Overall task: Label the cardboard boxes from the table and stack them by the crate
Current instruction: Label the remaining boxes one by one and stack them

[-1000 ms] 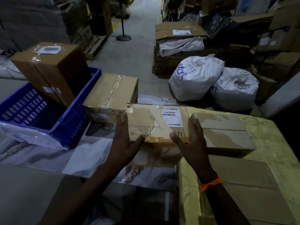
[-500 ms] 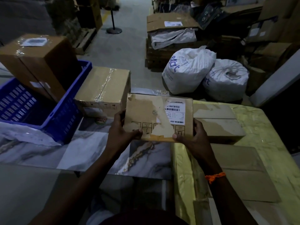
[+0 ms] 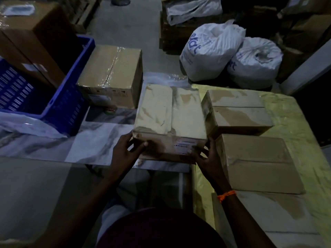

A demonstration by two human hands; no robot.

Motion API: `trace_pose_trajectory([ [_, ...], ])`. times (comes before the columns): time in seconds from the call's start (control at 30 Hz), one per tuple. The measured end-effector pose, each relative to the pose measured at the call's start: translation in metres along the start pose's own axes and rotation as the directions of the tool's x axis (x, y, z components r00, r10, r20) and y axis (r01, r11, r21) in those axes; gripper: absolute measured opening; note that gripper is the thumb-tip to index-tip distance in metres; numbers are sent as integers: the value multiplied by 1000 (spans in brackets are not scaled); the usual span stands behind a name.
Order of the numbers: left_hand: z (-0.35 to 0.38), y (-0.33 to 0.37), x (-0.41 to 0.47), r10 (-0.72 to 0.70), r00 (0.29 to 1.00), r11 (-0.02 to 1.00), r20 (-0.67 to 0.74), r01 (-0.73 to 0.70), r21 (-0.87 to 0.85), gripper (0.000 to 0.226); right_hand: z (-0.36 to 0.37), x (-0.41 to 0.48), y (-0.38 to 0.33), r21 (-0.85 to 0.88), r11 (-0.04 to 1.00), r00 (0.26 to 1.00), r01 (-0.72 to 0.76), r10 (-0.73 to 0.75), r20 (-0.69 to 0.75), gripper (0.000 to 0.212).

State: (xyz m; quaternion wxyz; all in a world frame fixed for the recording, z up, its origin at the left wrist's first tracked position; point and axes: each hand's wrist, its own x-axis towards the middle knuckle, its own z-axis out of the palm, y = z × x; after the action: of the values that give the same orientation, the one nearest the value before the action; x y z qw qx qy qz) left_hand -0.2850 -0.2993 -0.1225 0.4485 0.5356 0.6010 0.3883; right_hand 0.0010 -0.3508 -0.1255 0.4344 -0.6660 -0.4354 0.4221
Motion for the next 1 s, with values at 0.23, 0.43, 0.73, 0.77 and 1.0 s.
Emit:
trace_pose_trajectory([
  [0.23, 2, -2, -17, -93, 996, 996, 4, 93, -2, 58, 18, -15, 0, 5, 999, 998, -48, 48, 36, 106],
  [0.43, 8, 18, 1, -90, 995, 996, -38, 90, 6, 50, 21, 1, -10, 58, 996, 992, -71, 77, -101, 93],
  [0.73, -18, 92, 64, 104, 993, 987, -63, -111, -119, 35, 24, 41, -97, 93, 984, 972, 153, -132, -196, 68],
  [0.77, -26, 102, 74, 128, 990, 982, -58, -135, -135, 34, 31, 51, -106, 85, 981, 966, 176, -156, -207, 71],
  [1.0, -111, 136, 148, 276, 955, 958, -113, -283, -51, 53, 111, 115, -177, 48, 960, 930, 276, -254, -264, 63],
])
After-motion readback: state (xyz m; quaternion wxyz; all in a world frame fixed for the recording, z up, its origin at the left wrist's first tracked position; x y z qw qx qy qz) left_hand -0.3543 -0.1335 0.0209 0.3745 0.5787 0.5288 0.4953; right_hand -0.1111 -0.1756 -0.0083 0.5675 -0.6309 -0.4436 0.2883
